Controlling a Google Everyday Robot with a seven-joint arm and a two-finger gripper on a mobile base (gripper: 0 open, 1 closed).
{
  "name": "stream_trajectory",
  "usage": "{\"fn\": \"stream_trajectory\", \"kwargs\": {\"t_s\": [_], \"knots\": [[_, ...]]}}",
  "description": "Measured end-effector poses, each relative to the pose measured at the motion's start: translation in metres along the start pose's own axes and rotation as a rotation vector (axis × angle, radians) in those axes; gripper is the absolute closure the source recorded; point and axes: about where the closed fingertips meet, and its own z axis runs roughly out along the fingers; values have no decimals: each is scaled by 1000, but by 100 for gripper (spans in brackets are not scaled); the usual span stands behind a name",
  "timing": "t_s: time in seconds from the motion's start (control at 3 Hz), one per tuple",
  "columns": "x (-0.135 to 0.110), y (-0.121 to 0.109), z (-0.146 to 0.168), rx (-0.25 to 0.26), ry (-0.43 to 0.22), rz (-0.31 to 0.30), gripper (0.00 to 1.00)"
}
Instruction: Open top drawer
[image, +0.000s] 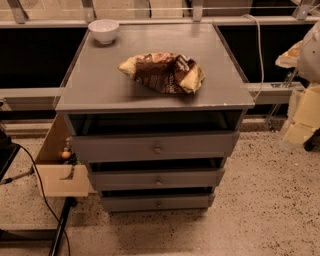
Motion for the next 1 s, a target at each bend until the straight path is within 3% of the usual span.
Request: {"fn": "stream_trajectory", "kwargs": {"t_s": [0.67,1.0], "knots": [[-1,2,22,21,-21,12,0],[-4,-1,49,21,-20,17,0]]}}
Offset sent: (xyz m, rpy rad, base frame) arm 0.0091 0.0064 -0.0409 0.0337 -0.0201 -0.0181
